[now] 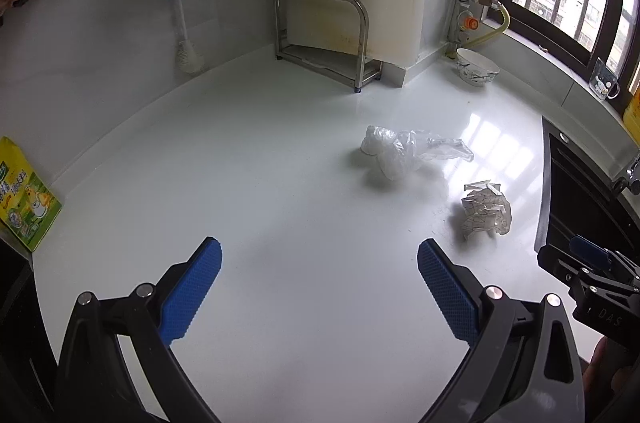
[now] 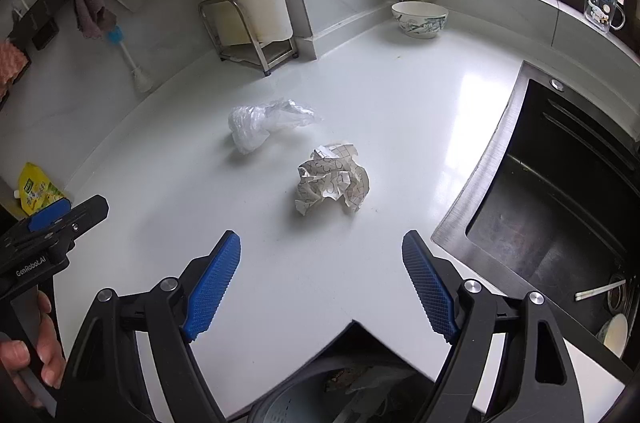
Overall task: Collect trash
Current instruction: 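Move both tools from the bin toward the plastic bag and paper wrapper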
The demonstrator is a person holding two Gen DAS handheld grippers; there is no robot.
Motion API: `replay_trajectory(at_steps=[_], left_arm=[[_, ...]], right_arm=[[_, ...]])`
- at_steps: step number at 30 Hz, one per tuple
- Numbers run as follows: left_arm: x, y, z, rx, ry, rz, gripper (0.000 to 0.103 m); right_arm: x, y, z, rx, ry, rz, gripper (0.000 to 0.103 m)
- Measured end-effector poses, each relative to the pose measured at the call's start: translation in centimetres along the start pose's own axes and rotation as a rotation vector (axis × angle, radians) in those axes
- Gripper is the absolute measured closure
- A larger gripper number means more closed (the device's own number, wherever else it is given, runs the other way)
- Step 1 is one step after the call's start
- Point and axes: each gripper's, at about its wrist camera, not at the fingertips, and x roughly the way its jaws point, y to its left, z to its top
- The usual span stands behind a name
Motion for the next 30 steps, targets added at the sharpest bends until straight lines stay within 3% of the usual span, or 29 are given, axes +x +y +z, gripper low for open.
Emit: replay_trajectory(at_steps=[12, 18, 28, 29, 30], left_arm=[[6.6, -0.3, 3.1, 0.07, 0.024, -0.084, 0.006], [8.7, 0.3, 3.6, 0.062, 0.041, -0.099, 0.006], [11.0, 0.1, 4.0, 0.06, 0.058, -0.123, 0.006], [11.2, -0.1, 4.0, 0.059, 0.061, -0.127, 0.006], [11.5, -0.3, 4.1, 0.06, 0.064, -0.131, 0.006]], right_arm=[[7.1, 0.2, 2.8, 0.057, 0.032, -0.044, 0.024], [9.8, 0.7, 3.1, 0.025, 0.053, -0.112, 0.024], [11.2, 0.4, 3.2, 0.009, 0.043, -0.141, 0.025], [11.1, 0.5, 3.1, -0.001, 0.035, -0.136, 0.026], [11.1, 0.7, 3.2, -0.012, 0.027, -0.133, 0.033]])
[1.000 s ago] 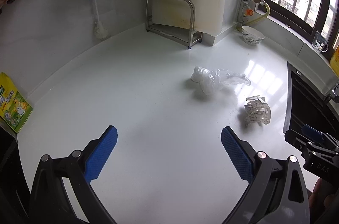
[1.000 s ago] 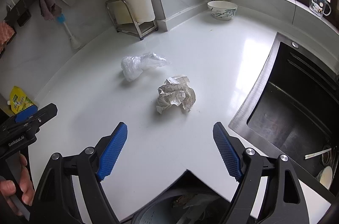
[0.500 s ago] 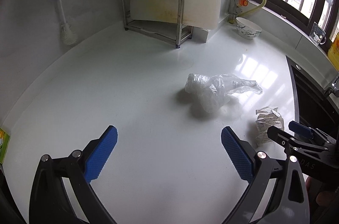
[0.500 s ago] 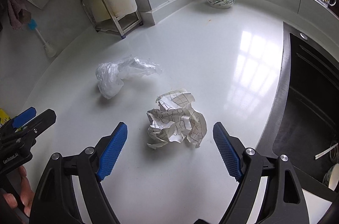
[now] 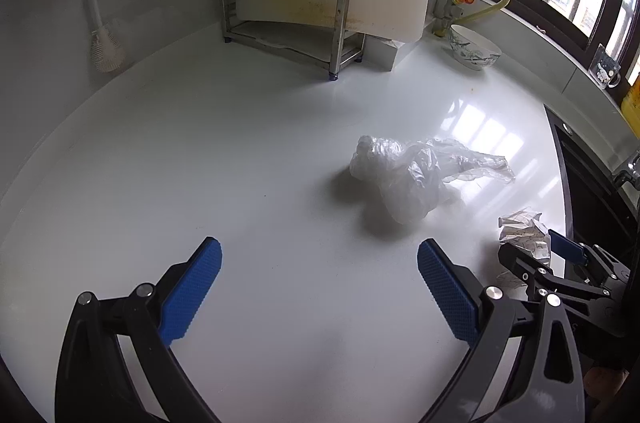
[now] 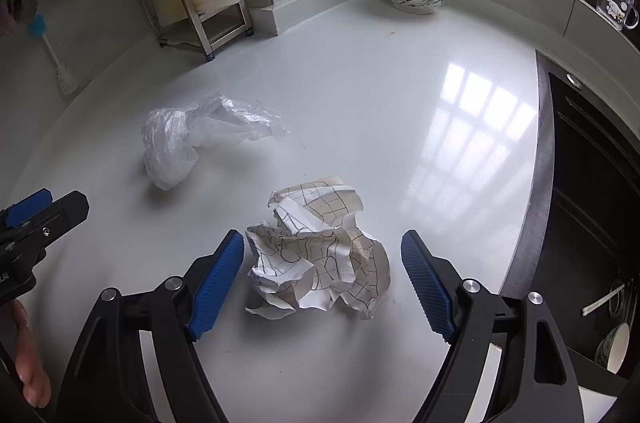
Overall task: Collect trash
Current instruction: 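Move both tools from the bin toward the plastic bag and paper wrapper, then grasp the crumpled paper wrapper with the right tool while the left tool grasps the clear plastic bag, then carry the plastic bag and paper wrapper over the grey bin and open both tools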
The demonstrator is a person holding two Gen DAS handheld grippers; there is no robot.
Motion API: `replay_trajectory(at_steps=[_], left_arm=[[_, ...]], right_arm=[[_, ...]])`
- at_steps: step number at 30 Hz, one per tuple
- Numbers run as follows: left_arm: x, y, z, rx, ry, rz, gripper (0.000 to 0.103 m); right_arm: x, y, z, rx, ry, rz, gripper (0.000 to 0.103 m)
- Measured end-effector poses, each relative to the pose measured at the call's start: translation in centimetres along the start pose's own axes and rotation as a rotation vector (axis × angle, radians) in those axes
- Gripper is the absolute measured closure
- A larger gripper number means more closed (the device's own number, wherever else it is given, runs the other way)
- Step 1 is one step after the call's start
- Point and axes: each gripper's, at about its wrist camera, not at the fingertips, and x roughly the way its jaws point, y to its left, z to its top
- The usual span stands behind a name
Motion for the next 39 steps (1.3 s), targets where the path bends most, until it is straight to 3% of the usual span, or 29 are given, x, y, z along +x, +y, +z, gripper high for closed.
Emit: replay_trajectory(at_steps=[6, 24, 27, 29, 30, 32, 34, 39], left_arm=[[1.0, -1.2, 0.6, 0.006, -0.007, -0.03, 0.006], [5.3, -5.7, 2.7, 0.043, -0.032, -0.056, 0.008], [5.8, -5.6, 3.1, 0.028, -0.027, -0.061, 0.022], [6.3, -5.6, 3.2, 0.024, 0.0, -0.071, 0.045], [6.5, -5.6, 3.1, 0.023, 0.01, -0.07, 0.049], [6.5, -5.5, 3.0, 0.018, 0.019, -0.079, 0.07], [6.2, -5.4, 2.9, 0.017, 0.018, -0.086, 0.077], [4.8, -5.2, 2.4, 0.029, 0.005, -0.086, 0.08]], right_arm=[[-0.3, 0.0, 0.4, -0.002, -0.003, 0.056, 0.065], [-3.7, -3.7, -1.1, 0.131, -0.056, 0.045, 0.066], [-3.9, -3.8, -1.3, 0.134, -0.058, 0.045, 0.066], [-4.0, -3.7, -1.4, 0.134, -0.057, 0.046, 0.066], [-4.0, -3.7, -1.5, 0.135, -0.057, 0.047, 0.066], [-4.1, -3.6, -1.7, 0.133, -0.055, 0.05, 0.066], [-4.3, -3.5, -1.8, 0.13, -0.056, 0.053, 0.066], [-4.8, -3.4, -2.1, 0.137, -0.057, 0.067, 0.066]])
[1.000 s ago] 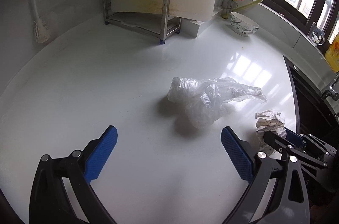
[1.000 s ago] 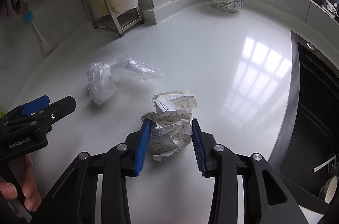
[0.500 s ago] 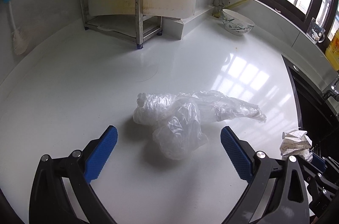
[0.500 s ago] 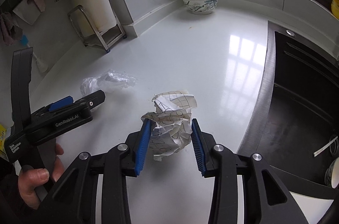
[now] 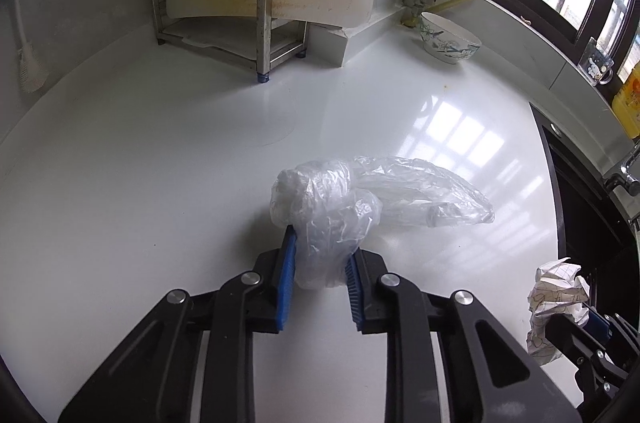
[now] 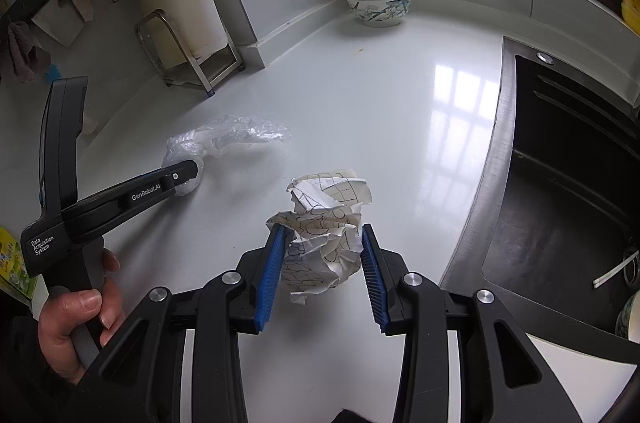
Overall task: Collect trash
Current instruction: 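Carry the plastic bag and paper wrapper over the grey bin and open both tools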
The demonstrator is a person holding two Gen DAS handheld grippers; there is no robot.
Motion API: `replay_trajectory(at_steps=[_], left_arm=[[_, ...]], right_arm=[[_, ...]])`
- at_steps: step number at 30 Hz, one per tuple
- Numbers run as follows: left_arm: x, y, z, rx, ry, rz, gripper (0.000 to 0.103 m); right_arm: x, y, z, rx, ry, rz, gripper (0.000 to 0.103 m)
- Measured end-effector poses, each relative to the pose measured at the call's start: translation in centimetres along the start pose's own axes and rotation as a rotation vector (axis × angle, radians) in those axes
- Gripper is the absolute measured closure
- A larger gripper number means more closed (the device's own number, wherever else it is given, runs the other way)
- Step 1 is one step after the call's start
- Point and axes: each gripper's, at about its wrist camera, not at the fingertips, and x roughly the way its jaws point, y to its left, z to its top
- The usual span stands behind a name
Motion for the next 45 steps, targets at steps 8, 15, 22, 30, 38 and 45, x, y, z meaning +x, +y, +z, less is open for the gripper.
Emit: replay_trajectory(at_steps=[8, 15, 22, 30, 38, 45], left_arm=[[-4.2, -0.1, -1.3, 0.027, -0.033, 0.013, 0.08], [-7.6, -0.9, -1.9, 0.062, -0.047, 0.012, 0.08], [-10.5, -1.7, -1.9, 0.095, -0.072, 0.001, 0.08], [-13.8, -2.3, -1.8, 0.117, -0.106, 0.01, 0.08], [-16.9, -4.2, -3.3, 0.113, -0.136, 0.015, 0.08], [-19.7, -7.2, -6.2, 0.104, -0.149, 0.021, 0.08]], right_arm=[[-2.1, -0.2, -0.6, 0.007, -0.006, 0.015, 0.066], [-4.9, -0.9, -1.2, 0.021, -0.017, 0.02, 0.066], [-7.2, -1.3, -1.6, 0.027, -0.035, 0.023, 0.066], [-10.2, -1.8, -2.4, 0.056, -0.088, 0.036, 0.066], [-13.1, -3.1, -4.1, 0.052, -0.107, 0.048, 0.066], [-16.9, -5.3, -6.7, 0.036, -0.117, 0.065, 0.066]])
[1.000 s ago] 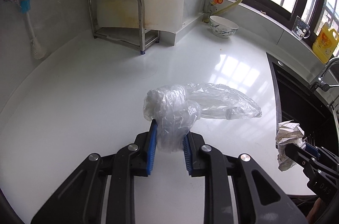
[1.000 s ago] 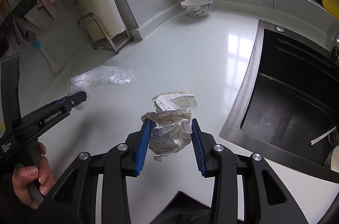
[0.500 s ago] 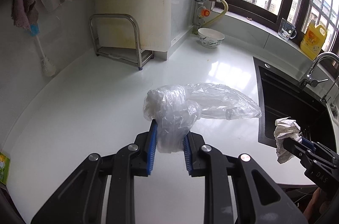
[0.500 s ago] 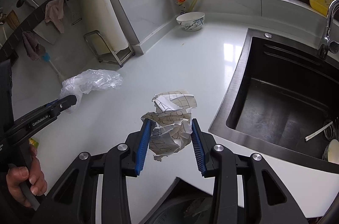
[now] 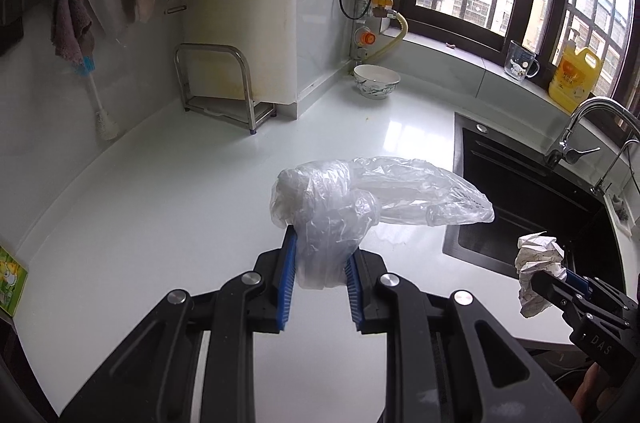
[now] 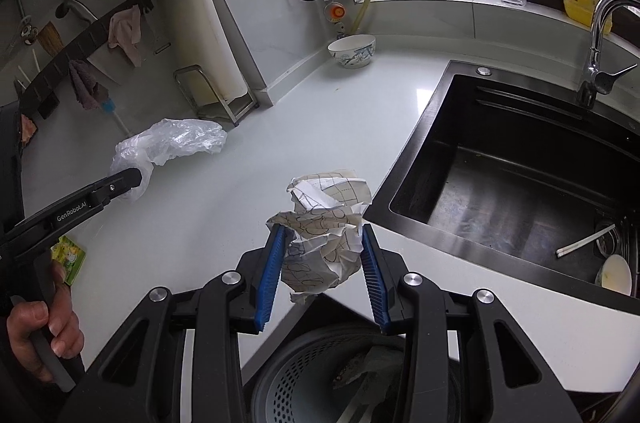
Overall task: Collect trash
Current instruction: 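Carry the plastic bag and paper wrapper over the grey bin and open both tools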
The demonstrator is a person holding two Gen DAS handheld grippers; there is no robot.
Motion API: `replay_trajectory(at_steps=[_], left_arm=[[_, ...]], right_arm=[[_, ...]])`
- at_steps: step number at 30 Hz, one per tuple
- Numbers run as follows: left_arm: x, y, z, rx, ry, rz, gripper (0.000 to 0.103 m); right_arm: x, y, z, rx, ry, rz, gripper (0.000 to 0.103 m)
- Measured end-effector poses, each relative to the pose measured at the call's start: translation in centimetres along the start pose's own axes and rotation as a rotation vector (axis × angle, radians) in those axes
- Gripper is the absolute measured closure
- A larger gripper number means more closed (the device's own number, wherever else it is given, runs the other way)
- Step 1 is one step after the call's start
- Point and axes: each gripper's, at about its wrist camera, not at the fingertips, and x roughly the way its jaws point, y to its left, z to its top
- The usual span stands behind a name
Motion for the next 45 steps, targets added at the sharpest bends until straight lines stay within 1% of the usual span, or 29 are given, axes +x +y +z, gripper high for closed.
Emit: replay_trajectory(at_steps=[3, 10, 13, 17, 25, 30, 35, 39, 42, 43, 45], left_arm=[[-1.2, -1.6, -1.7, -0.007, 0.008, 0.002, 0.08], [-3.6, -5.8, -6.3, -0.015, 0.043, 0.019, 0.08], [-4.4, -7.6, -8.2, -0.013, 0.062, 0.034, 0.08], [-5.2, -9.4, -10.6, -0.035, 0.095, 0.044, 0.08], [-5.6, -12.0, -15.1, -0.074, 0.162, 0.068, 0.08], [-4.9, -12.8, -17.5, -0.099, 0.222, 0.08, 0.08], [-3.8, -13.2, -19.0, -0.109, 0.275, 0.09, 0.08], [-3.2, -13.3, -19.9, -0.128, 0.307, 0.098, 0.077], [-3.3, -13.1, -20.0, -0.147, 0.31, 0.101, 0.076], [-3.3, -13.0, -19.9, -0.151, 0.307, 0.109, 0.073], [-3.6, -12.8, -19.9, -0.166, 0.301, 0.117, 0.061]], right_arm=[[-1.7, -1.3, -1.2, -0.004, 0.008, 0.008, 0.066], [-4.0, -4.3, -4.3, -0.032, 0.064, 0.026, 0.066], [-4.9, -5.4, -5.7, -0.046, 0.087, 0.045, 0.066], [-5.6, -6.6, -7.4, -0.059, 0.117, 0.076, 0.066], [-5.4, -7.9, -10.5, -0.101, 0.204, 0.117, 0.066], [-4.2, -7.9, -12.0, -0.119, 0.269, 0.143, 0.066], [-2.7, -7.8, -13.0, -0.126, 0.326, 0.164, 0.065], [-1.6, -7.7, -13.5, -0.137, 0.36, 0.174, 0.065], [-1.2, -7.4, -13.6, -0.15, 0.37, 0.178, 0.065], [-1.2, -7.3, -13.5, -0.153, 0.373, 0.178, 0.063], [-1.1, -7.1, -13.4, -0.158, 0.375, 0.178, 0.051]])
